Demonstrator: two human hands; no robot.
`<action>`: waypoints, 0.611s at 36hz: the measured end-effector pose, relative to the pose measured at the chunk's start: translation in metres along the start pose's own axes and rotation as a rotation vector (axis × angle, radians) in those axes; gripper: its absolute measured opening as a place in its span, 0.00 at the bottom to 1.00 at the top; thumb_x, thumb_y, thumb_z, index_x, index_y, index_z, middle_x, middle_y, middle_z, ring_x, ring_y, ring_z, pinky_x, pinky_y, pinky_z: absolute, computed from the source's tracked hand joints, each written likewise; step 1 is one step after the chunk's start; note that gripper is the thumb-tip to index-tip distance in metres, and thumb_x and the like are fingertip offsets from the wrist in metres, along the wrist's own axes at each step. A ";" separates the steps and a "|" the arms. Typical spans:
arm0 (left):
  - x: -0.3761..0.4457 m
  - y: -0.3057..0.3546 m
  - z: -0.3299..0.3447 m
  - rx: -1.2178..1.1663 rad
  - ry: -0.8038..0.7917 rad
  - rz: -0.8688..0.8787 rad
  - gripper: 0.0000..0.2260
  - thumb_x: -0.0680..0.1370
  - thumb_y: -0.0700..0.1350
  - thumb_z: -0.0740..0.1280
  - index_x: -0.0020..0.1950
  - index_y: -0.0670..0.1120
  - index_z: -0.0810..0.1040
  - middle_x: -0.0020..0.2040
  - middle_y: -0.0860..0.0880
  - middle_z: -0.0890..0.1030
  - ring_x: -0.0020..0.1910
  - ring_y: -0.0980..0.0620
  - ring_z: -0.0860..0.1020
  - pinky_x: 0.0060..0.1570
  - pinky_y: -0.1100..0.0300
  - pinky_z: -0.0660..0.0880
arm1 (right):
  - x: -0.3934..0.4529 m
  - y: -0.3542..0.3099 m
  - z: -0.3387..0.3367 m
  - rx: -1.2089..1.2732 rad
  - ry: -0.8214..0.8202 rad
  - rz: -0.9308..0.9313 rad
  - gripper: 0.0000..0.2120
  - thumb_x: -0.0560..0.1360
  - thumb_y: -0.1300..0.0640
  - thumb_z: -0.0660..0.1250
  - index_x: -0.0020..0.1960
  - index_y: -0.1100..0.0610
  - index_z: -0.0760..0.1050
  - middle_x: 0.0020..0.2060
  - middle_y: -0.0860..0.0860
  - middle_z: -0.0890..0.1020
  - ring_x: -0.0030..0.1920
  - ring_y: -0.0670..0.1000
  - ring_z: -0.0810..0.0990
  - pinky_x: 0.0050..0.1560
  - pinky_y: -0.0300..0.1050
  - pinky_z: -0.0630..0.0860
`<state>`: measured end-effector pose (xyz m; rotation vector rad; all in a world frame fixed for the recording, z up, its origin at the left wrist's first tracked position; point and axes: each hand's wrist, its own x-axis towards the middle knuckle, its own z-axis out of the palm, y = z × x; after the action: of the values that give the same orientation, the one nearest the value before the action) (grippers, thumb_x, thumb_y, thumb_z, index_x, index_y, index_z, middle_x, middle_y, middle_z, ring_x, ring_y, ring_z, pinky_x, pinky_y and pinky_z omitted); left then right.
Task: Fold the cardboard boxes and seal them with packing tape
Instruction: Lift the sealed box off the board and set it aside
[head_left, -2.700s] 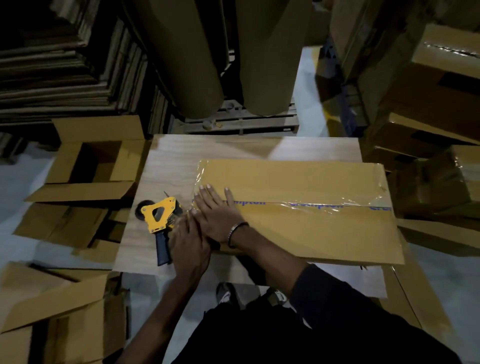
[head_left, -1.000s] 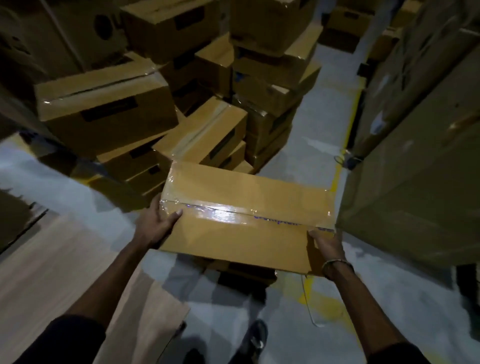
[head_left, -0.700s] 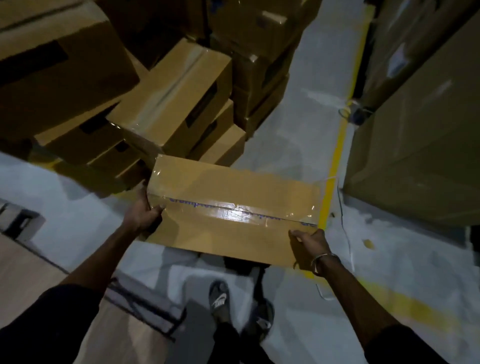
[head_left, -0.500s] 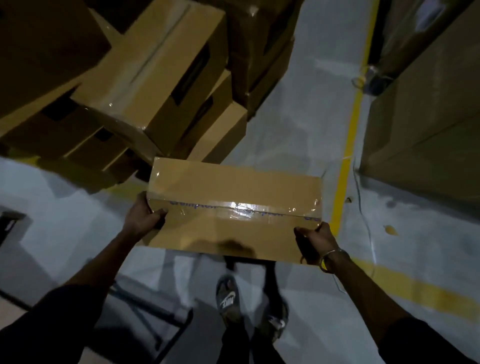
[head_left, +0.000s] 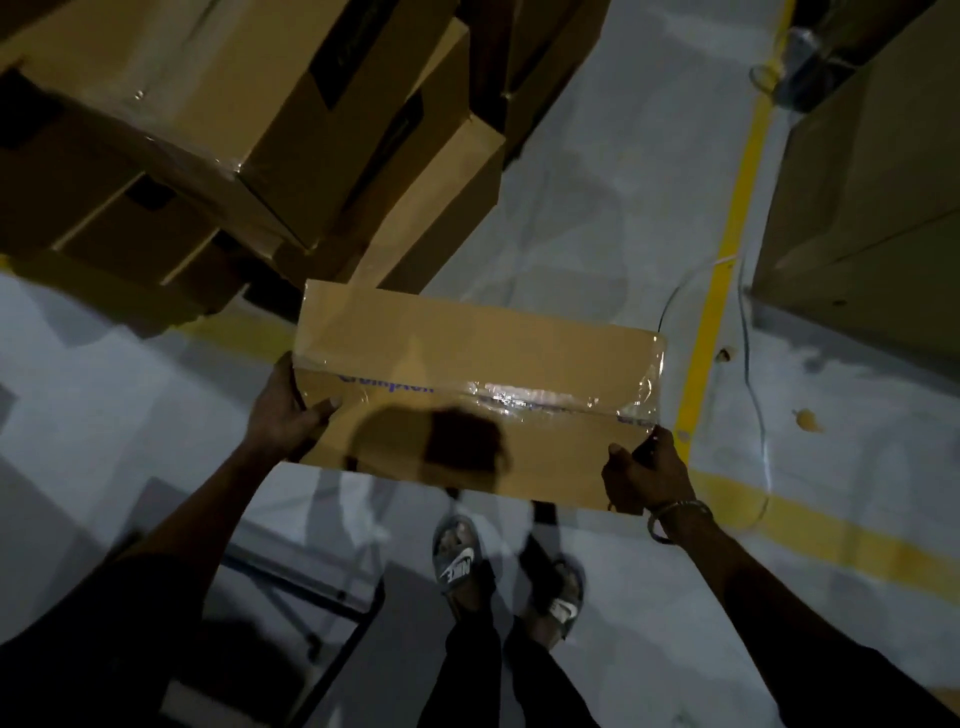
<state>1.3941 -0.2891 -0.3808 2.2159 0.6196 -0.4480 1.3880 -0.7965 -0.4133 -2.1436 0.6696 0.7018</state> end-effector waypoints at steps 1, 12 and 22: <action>0.005 -0.005 0.001 0.012 -0.015 0.017 0.32 0.66 0.66 0.75 0.66 0.73 0.62 0.67 0.47 0.78 0.62 0.44 0.78 0.58 0.44 0.78 | 0.005 0.002 0.002 0.003 0.024 0.016 0.27 0.77 0.51 0.74 0.68 0.56 0.63 0.41 0.58 0.80 0.44 0.60 0.82 0.47 0.62 0.81; -0.018 -0.004 0.029 0.171 -0.106 0.008 0.48 0.75 0.62 0.72 0.85 0.49 0.49 0.84 0.40 0.53 0.78 0.32 0.64 0.69 0.33 0.72 | -0.046 -0.057 -0.003 -0.251 0.142 0.007 0.24 0.80 0.54 0.69 0.70 0.67 0.71 0.58 0.68 0.79 0.60 0.68 0.79 0.59 0.59 0.77; -0.266 0.138 -0.026 -0.129 0.114 0.070 0.31 0.82 0.48 0.69 0.82 0.43 0.62 0.78 0.42 0.69 0.74 0.43 0.70 0.71 0.51 0.69 | -0.208 -0.143 -0.038 -0.381 -0.157 -0.167 0.25 0.77 0.53 0.70 0.71 0.60 0.73 0.66 0.63 0.76 0.62 0.63 0.80 0.62 0.52 0.77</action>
<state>1.2568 -0.4260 -0.1507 2.1434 0.6116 -0.2410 1.3435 -0.6980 -0.1824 -2.4208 0.2833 0.9532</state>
